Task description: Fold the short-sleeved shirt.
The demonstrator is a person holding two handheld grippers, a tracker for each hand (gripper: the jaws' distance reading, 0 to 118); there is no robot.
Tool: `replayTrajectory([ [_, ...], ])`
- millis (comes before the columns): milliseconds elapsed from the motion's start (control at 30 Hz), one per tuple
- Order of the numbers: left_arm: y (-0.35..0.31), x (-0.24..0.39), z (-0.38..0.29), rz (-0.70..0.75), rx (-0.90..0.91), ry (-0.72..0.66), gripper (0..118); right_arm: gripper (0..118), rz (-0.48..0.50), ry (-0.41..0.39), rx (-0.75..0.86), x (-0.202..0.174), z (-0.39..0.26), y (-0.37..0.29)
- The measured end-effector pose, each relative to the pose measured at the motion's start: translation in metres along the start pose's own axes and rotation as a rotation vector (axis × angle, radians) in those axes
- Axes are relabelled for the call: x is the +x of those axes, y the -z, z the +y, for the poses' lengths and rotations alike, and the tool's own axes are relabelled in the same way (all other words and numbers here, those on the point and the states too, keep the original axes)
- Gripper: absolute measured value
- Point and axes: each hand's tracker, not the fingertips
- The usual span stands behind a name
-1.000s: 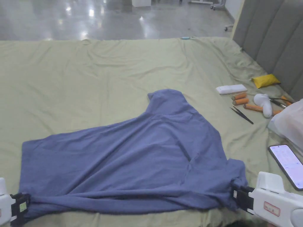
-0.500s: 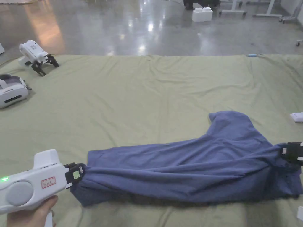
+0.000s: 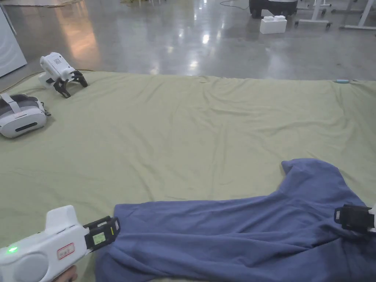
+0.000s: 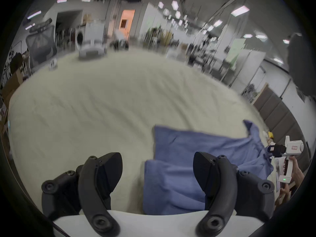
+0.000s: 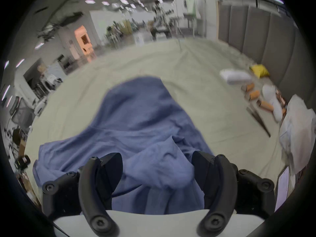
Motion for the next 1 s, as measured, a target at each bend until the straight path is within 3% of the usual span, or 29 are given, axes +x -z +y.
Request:
replayTrajectory([
  [233,-0.145,0.072,-0.013,-0.021,0.405,0.274,89,85,0.078,-0.097,0.445,-0.054,-0.074,-0.162],
  [300,-0.178,0.090,-0.023,-0.032,0.474,0.312,77,83,0.064,-0.127,0.537,-0.070,-0.105,-0.194],
  [367,-0.205,0.103,-0.033,-0.065,0.521,0.336,48,66,0.046,-0.165,0.569,-0.087,-0.132,-0.223],
  [400,-0.216,0.109,-0.037,-0.077,0.532,0.348,25,40,0.030,-0.185,0.586,-0.094,-0.144,-0.234],
  [433,-0.225,0.113,-0.041,-0.077,0.532,0.355,14,16,0.028,-0.180,0.582,-0.101,-0.153,-0.240],
  [467,-0.232,0.117,-0.044,-0.080,0.547,0.359,6,0,0.033,-0.177,0.579,-0.105,-0.162,-0.248],
  [500,-0.239,0.119,-0.047,-0.086,0.559,0.362,0,0,0.048,-0.177,0.590,-0.106,-0.169,-0.253],
  [600,-0.249,0.120,-0.050,-0.111,0.525,0.349,0,0,0.054,-0.173,0.590,-0.111,-0.180,-0.262],
  [700,-0.230,0.104,-0.048,-0.107,0.394,0.228,1,0,0.051,-0.170,0.578,-0.108,-0.180,-0.261],
  [733,-0.214,0.096,-0.045,-0.099,0.311,0.170,14,0,0.055,-0.160,0.570,-0.107,-0.180,-0.260],
  [767,-0.195,0.087,-0.041,-0.095,0.234,0.112,38,0,0.056,-0.152,0.570,-0.105,-0.181,-0.261],
  [800,-0.169,0.074,-0.040,-0.086,0.142,0.046,76,0,0.064,-0.140,0.565,-0.103,-0.181,-0.261],
  [900,-0.094,0.043,-0.048,-0.060,-0.030,-0.039,86,0,0.074,-0.109,0.544,-0.093,-0.184,-0.256],
  [1000,-0.034,0.025,-0.057,0.058,-0.138,-0.048,78,0,0.056,-0.105,0.511,-0.086,-0.189,-0.252],
])
